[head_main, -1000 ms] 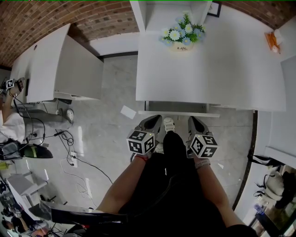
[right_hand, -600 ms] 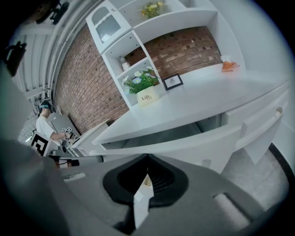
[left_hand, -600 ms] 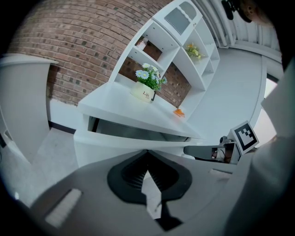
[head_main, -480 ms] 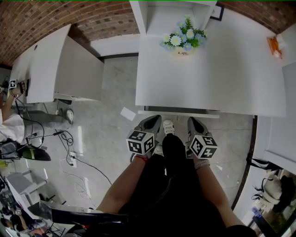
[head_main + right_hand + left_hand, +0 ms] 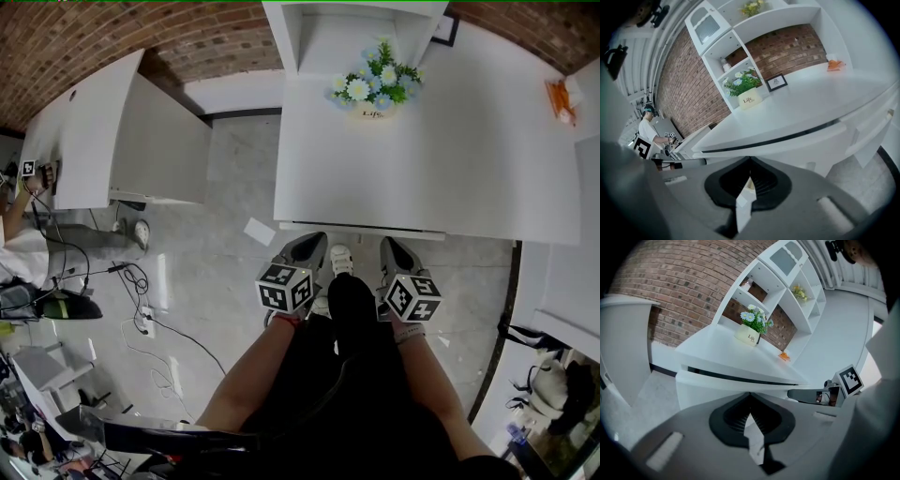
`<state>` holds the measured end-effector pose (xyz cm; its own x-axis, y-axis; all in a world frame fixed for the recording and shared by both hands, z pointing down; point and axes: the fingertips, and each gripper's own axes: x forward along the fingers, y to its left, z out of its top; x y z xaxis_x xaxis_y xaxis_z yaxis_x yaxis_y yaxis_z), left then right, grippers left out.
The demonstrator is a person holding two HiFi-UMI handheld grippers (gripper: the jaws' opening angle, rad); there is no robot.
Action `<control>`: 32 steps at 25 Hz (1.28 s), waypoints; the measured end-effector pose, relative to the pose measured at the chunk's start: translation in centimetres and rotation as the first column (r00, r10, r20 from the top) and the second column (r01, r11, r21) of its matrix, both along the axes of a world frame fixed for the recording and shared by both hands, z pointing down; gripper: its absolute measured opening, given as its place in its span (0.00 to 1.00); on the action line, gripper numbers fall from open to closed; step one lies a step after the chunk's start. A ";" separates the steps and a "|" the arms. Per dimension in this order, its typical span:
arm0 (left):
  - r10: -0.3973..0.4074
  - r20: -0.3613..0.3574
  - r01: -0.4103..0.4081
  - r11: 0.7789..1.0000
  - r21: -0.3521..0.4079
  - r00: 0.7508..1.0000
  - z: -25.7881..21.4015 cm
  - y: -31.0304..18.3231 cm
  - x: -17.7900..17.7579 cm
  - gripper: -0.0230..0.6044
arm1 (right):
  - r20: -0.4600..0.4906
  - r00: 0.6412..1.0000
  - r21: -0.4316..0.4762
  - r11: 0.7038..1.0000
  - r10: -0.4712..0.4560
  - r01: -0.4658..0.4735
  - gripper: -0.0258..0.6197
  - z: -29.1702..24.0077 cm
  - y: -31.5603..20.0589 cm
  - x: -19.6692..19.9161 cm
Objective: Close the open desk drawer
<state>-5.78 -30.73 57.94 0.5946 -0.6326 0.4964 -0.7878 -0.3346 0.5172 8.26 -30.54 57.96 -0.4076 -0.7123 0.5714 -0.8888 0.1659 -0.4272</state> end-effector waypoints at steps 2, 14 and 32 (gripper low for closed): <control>-0.004 -0.001 0.004 1.000 0.002 1.000 0.0 -0.2 0.0 0.04 | -0.002 1.000 0.005 1.000 -0.004 0.004 0.04 0.0 -0.2 0.0; -0.036 -0.008 0.036 0.999 0.008 0.999 0.1 -1.6 0.0 0.04 | 0.024 1.000 0.019 1.000 -0.018 0.017 0.04 0.0 -1.6 0.0; -0.049 0.003 0.049 0.998 0.033 0.999 -0.3 -1.2 -1.6 0.04 | 0.024 0.995 0.044 0.994 -0.100 0.099 0.04 0.0 -1.2 -0.2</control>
